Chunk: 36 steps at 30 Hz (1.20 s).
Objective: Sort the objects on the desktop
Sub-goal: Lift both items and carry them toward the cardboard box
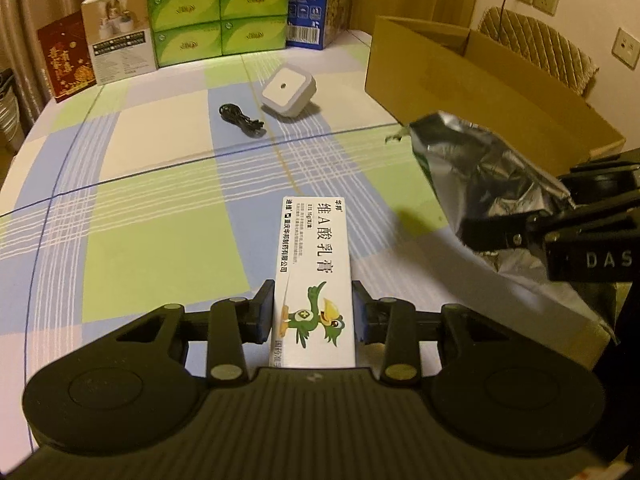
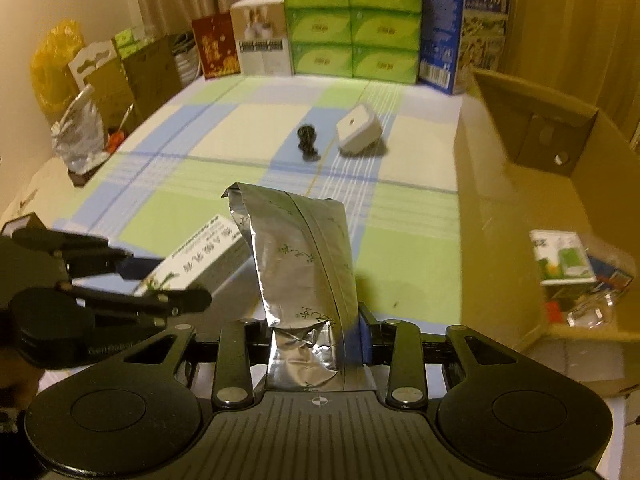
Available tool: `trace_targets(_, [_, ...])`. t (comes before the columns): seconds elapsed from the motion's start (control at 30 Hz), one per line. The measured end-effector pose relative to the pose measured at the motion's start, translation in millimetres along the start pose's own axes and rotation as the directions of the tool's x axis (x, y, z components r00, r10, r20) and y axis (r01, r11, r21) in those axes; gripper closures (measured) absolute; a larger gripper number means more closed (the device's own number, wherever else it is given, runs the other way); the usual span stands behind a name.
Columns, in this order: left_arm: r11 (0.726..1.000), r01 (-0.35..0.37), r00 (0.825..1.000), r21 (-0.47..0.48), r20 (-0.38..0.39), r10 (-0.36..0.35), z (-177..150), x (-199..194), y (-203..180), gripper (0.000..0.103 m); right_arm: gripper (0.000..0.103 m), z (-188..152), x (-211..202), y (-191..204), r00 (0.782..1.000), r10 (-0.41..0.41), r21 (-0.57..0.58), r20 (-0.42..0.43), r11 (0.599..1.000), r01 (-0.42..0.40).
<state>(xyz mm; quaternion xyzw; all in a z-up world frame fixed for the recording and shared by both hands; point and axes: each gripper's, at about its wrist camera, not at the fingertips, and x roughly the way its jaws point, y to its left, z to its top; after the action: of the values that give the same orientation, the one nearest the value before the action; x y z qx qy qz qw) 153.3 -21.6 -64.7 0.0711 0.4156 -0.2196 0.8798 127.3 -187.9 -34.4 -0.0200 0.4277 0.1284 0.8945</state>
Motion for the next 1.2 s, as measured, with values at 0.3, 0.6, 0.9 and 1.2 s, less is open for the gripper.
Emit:
trace_targets(0.3, [0.999,-0.037,0.999,-0.038,0.025,0.038,8,-34,-25,0.07,0.071,5,-39,-6,0.998,-0.007,0.032,0.067,0.999,0.005])
trace_targets(0.6, [0.997,-0.054,0.997,-0.051,0.053,0.056,15,-60,-46,0.07,0.071,9,-72,-12,0.993,-0.006,0.041,0.12,0.999,0.002])
trace_targets(0.9, [0.999,-0.049,0.995,-0.022,0.085,0.051,28,-73,-63,0.07,0.071,12,-94,-20,0.987,-0.012,0.054,0.162,0.999,0.004])
trace_targets(1.2, [1.0,-0.017,0.993,0.015,0.117,0.015,49,-77,-87,0.07,0.071,19,-117,-50,0.978,-0.049,0.12,0.202,0.992,0.025])
